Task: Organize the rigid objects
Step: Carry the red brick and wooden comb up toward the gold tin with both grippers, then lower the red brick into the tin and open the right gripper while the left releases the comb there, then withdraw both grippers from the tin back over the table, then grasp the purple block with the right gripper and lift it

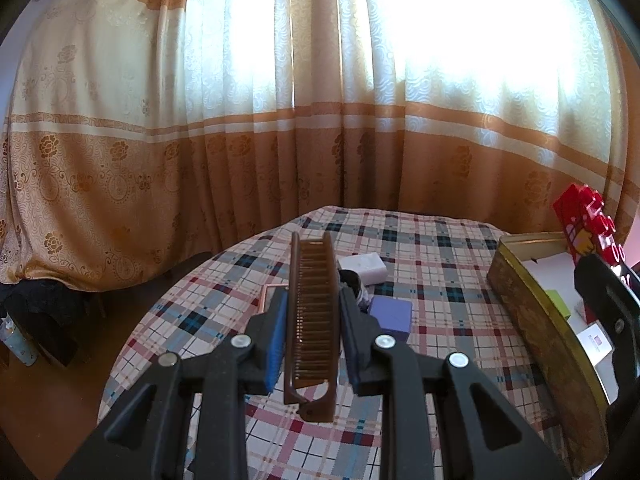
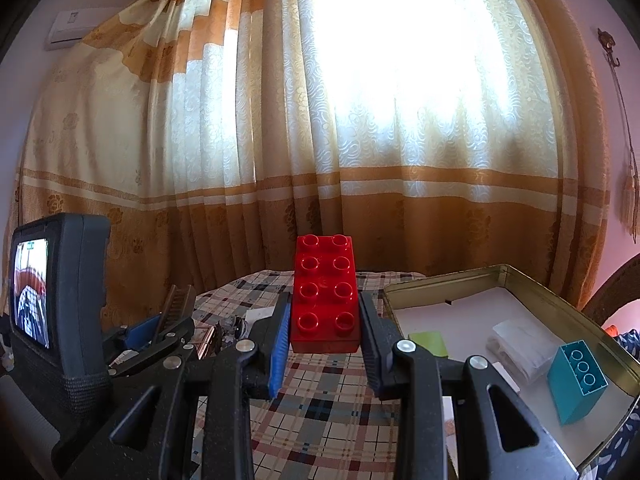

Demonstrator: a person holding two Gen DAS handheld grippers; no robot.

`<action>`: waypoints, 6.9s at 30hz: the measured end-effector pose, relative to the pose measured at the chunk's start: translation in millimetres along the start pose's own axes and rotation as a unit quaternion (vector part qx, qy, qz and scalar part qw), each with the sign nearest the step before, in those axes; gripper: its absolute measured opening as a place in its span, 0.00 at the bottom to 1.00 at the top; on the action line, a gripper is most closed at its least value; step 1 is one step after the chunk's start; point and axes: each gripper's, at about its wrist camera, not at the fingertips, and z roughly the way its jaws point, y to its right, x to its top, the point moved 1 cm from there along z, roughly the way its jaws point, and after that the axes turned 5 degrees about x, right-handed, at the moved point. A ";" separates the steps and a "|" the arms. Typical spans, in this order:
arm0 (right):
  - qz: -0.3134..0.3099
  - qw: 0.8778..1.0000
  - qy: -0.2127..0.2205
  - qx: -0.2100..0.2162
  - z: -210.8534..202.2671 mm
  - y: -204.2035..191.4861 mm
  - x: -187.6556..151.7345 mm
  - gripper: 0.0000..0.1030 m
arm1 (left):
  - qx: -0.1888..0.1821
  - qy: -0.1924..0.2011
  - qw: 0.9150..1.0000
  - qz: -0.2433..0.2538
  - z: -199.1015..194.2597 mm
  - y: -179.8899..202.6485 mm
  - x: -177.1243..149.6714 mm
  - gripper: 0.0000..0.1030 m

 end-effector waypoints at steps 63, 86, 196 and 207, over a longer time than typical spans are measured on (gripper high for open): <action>0.029 0.981 0.040 -0.185 -56.3 142.2 11.3 0.33 | -0.091 0.028 0.994 0.048 -46.4 81.1 9.6 0.23; 0.059 0.979 -0.003 -0.194 -48.9 184.2 11.0 0.33 | -0.175 0.014 0.976 0.127 -71.9 172.6 2.7 0.23; 0.010 1.000 0.015 -0.024 12.1 -11.2 5.2 0.89 | 0.088 -0.023 0.992 -0.089 23.9 -80.2 8.3 0.99; 0.039 0.994 -0.104 -0.015 72.5 -12.6 -9.2 0.89 | 0.113 -0.077 0.986 -0.095 50.8 -95.4 6.4 0.99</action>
